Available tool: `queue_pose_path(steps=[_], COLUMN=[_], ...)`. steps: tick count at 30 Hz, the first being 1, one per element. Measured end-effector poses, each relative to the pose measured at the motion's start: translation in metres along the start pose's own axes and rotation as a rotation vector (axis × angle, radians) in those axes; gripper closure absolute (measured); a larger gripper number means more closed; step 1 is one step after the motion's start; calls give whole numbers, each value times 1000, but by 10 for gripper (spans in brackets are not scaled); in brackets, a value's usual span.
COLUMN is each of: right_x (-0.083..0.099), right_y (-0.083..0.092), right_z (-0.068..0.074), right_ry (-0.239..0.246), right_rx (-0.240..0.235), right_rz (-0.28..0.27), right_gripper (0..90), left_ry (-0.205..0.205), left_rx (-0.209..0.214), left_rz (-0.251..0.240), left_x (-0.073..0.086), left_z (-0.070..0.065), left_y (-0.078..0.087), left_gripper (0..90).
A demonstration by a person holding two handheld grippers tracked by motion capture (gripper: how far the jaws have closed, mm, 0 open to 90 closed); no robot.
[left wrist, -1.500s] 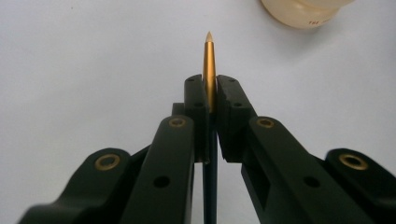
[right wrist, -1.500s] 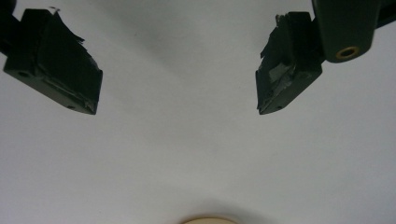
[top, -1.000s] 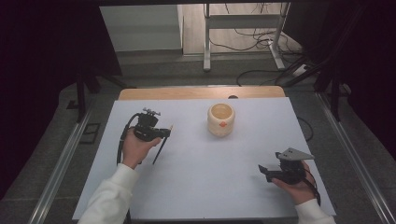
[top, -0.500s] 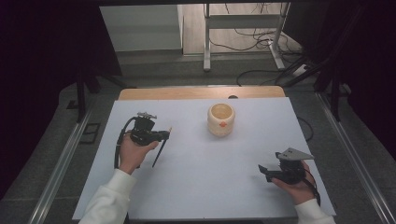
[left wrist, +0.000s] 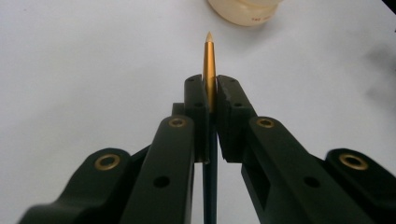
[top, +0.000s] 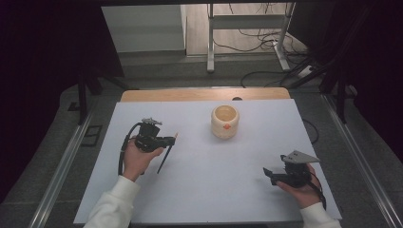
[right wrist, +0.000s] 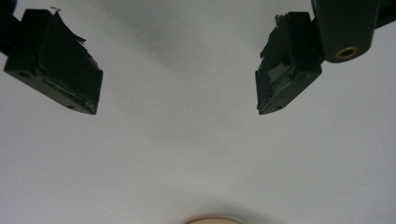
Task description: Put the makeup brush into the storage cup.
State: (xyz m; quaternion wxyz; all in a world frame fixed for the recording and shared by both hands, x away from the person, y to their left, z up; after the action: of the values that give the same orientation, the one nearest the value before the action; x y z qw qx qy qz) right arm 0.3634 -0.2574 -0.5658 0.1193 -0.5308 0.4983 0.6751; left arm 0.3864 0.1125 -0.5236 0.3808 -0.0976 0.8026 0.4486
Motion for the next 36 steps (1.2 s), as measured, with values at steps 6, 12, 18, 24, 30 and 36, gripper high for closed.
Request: queue_pose_path(steps=[6, 12, 18, 24, 30, 36], right_x=[-1, -3, -5, -9, -13, -18], right_y=[0, 1, 2, 1, 0, -3], right_z=[-1, 0, 0, 3, 9, 16], right_ry=[-4, -5, -10, -8, -7, -9], right_rx=[4, 11, 21, 23, 13, 4], right_rz=[-5, -13, -21, -30, -46, -54], right_gripper=[157, 158, 158, 159, 159, 162], left_ry=[-13, -26, -42, -57, -71, -83], left_rx=[28, 57, 72, 87, 100, 107], left_rz=[-23, -40, -42, -49, -49, -42], left_x=[-2, -1, -1, -2, -2, -2], left_z=[-8, -16, -22, -29, -37, -42], left_y=[4, 5, 4, 4, 0, -4], left_gripper=[840, 840, 840, 841, 840, 840])
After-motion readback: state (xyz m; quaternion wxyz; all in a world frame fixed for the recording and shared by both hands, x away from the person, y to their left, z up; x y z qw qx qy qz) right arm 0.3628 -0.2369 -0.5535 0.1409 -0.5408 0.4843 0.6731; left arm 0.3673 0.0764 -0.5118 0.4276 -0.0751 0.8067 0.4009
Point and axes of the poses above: each handheld gripper's, and its own axes: y roughly backward along the jaws, x roughly out of its underside, z roughly to its left, the point moved 10 cm from there along -y, roughly forward along the jaws, and after that the axes turned 6 degrees about -z, right-handed, at the moved point
